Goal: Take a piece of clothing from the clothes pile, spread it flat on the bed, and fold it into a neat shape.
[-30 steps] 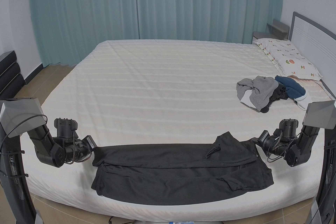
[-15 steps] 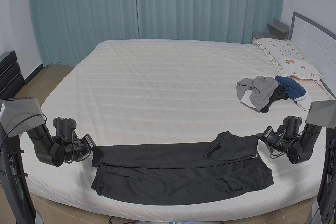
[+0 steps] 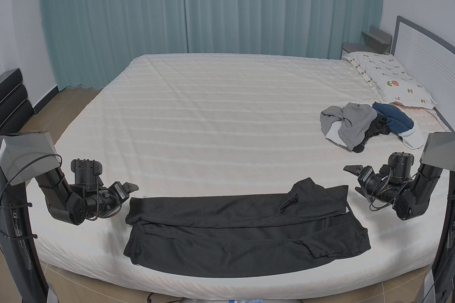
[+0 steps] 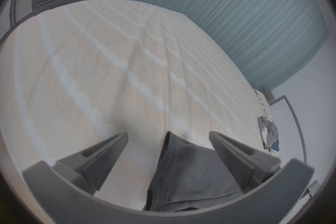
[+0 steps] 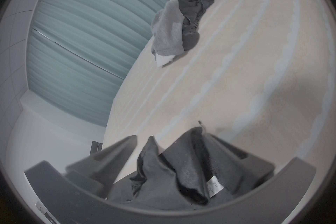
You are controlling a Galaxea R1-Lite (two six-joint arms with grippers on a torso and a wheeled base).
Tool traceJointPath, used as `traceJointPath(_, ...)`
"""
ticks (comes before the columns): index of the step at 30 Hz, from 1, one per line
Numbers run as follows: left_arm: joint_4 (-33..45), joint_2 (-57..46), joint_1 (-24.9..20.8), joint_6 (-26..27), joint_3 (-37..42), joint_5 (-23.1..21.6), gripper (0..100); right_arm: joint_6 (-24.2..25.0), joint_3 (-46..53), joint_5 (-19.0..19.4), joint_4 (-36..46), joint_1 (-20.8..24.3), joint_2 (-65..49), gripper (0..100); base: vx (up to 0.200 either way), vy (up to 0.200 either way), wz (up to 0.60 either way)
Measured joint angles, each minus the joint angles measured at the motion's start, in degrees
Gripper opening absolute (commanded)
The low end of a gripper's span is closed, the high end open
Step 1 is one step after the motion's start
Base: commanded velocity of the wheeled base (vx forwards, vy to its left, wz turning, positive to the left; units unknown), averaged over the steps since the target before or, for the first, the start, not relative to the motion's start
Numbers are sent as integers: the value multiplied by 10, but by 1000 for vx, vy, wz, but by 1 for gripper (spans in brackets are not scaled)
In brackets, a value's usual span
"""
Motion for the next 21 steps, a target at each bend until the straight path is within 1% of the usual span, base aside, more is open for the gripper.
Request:
traceJointPath(4, 0, -2, 7, -25, -6, -5, 100, -3, 14, 0, 8, 9, -34, 100, 0, 0, 0)
traceJointPath(6, 0, -4, 9, -44, -11, -7, 100, -10, 18, 0, 16, 23, -45, 100, 0, 0, 0)
traceJointPath(8, 0, -4, 12, -57, -17, -12, 100, -25, 19, 0, 38, 41, -53, 100, 0, 0, 0)
traceJointPath(12, 2, -4, 16, -66, -22, -32, 100, -71, 14, 2, 81, 72, -55, 100, 0, 0, 0)
traceJointPath(14, 3, -3, 21, -68, -24, -38, 100, -102, -5, 2, 105, 86, -44, 100, 0, 0, 0)
traceJointPath(21, 1, 1, 25, -68, -25, -39, 100, -135, -46, 2, 157, 95, -20, 100, 0, 0, 0)
